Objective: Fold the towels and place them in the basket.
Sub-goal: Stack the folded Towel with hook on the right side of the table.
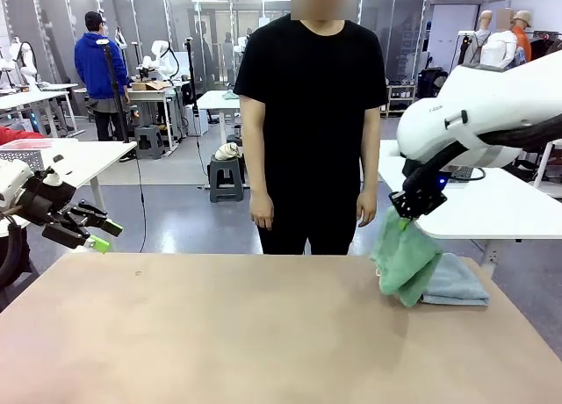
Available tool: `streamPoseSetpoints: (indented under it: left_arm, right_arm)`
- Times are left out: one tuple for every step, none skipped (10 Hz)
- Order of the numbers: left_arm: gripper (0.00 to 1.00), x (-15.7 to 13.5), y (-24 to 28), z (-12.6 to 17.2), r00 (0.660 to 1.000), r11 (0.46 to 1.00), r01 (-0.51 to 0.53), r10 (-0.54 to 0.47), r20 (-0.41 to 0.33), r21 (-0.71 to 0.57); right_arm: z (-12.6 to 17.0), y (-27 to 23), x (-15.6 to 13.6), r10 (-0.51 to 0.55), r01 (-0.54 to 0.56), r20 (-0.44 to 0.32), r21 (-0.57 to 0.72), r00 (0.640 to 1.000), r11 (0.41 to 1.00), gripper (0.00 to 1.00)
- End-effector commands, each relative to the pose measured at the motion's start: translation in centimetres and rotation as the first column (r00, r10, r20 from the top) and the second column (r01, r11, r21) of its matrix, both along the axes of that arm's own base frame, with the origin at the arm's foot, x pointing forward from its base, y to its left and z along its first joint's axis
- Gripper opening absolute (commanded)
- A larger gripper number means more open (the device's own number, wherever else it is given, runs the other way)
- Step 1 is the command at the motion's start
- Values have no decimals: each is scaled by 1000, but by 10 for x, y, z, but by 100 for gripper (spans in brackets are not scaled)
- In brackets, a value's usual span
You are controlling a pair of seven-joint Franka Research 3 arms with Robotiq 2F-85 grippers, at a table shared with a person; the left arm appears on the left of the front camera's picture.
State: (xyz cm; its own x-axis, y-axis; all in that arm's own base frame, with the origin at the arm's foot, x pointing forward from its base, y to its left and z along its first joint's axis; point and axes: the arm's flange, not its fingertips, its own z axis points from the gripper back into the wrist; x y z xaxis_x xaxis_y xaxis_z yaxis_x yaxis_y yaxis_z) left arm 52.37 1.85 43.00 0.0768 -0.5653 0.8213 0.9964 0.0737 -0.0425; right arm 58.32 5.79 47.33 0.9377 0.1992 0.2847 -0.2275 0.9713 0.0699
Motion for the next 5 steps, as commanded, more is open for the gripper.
streamPoseSetpoints:
  left_arm:
    - [80, -1, 0, 1, 1000, 1000, 0, 0, 2, 2]
    - [80, -1, 0, 1, 1000, 1000, 0, 0, 2, 2]
    - [80, -1, 0, 1, 1000, 1000, 0, 0, 2, 2]
    - [80, -1, 0, 1, 1000, 1000, 0, 0, 2, 2]
    - [80, -1, 0, 1, 1000, 1000, 0, 0, 2, 2]
  right_arm:
    - [10, -19, 19, 52, -51, -18, 46, 999, 998, 6]
    - [13, -24, 27, 39, -38, -18, 55, 999, 998, 6]
    - [16, -27, 33, 37, -35, -15, 70, 999, 997, 6]
    - [20, -31, 38, 35, -34, -15, 99, 999, 995, 6]
    - [23, -36, 43, 24, -23, -15, 105, 1000, 994, 6]
